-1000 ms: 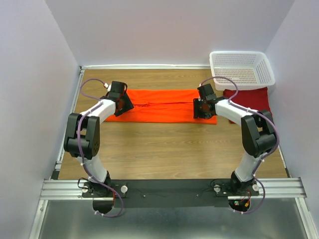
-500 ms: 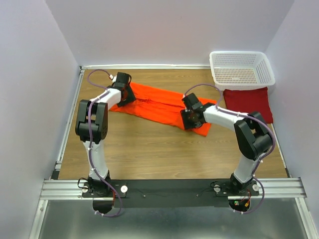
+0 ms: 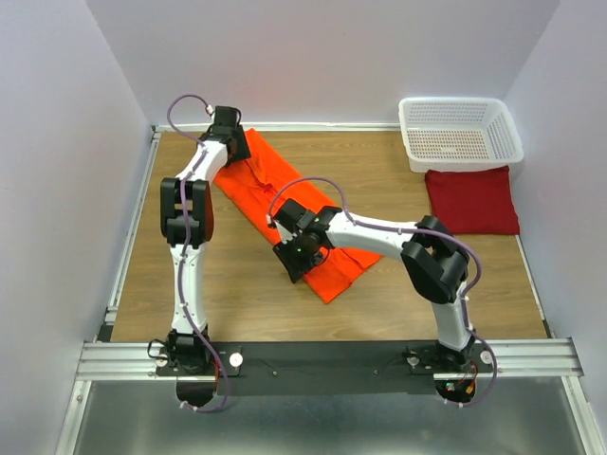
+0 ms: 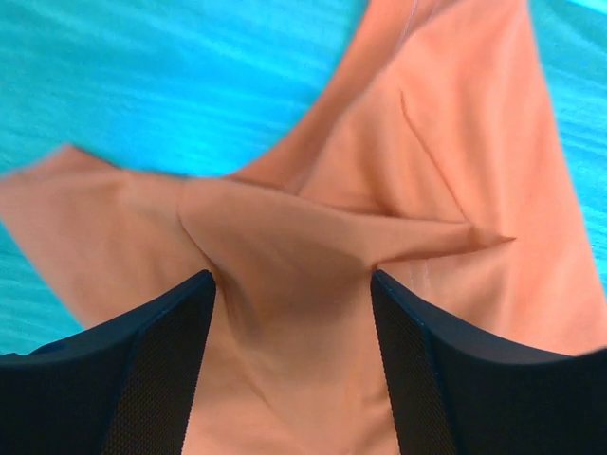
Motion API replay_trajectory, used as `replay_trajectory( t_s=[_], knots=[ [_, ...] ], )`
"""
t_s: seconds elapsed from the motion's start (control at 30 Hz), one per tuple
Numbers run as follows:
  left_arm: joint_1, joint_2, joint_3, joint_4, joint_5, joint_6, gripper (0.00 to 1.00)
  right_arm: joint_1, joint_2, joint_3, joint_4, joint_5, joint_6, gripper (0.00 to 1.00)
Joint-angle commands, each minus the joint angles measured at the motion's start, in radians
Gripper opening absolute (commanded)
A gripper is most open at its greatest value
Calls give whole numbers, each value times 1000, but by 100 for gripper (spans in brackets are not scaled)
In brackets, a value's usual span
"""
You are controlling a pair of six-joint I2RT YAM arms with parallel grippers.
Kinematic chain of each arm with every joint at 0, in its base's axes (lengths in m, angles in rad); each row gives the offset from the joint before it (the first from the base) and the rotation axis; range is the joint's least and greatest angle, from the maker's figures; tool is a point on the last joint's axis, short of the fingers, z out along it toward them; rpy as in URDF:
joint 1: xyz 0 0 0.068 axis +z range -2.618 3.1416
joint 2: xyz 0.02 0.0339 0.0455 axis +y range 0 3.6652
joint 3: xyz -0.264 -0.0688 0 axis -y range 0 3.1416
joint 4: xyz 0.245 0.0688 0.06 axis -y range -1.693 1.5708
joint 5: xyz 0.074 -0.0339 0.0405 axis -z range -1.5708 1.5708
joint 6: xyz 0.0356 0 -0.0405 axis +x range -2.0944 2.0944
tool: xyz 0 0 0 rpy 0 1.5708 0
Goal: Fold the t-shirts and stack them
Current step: Fold the tshirt
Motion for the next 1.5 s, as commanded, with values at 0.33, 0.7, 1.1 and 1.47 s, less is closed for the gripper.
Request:
replay_trajectory(
  t_s=[0.33,0.7,1.1,1.47],
  knots=[
    [-22,-400,-311,35,44,-170,80,-160,-125,-7,-86,191,-151,77],
    [-82,-390,-479,109,44,-251,80,-244,-64,-67,13,52,-224,96],
    [-80,-184,-344,82,46,-208,79,-235,-59,-170,21,18,-175,97],
    [-83,-11,-77,30,128,-41,77,-32,18,-135,20,-73,6,97]
  ],
)
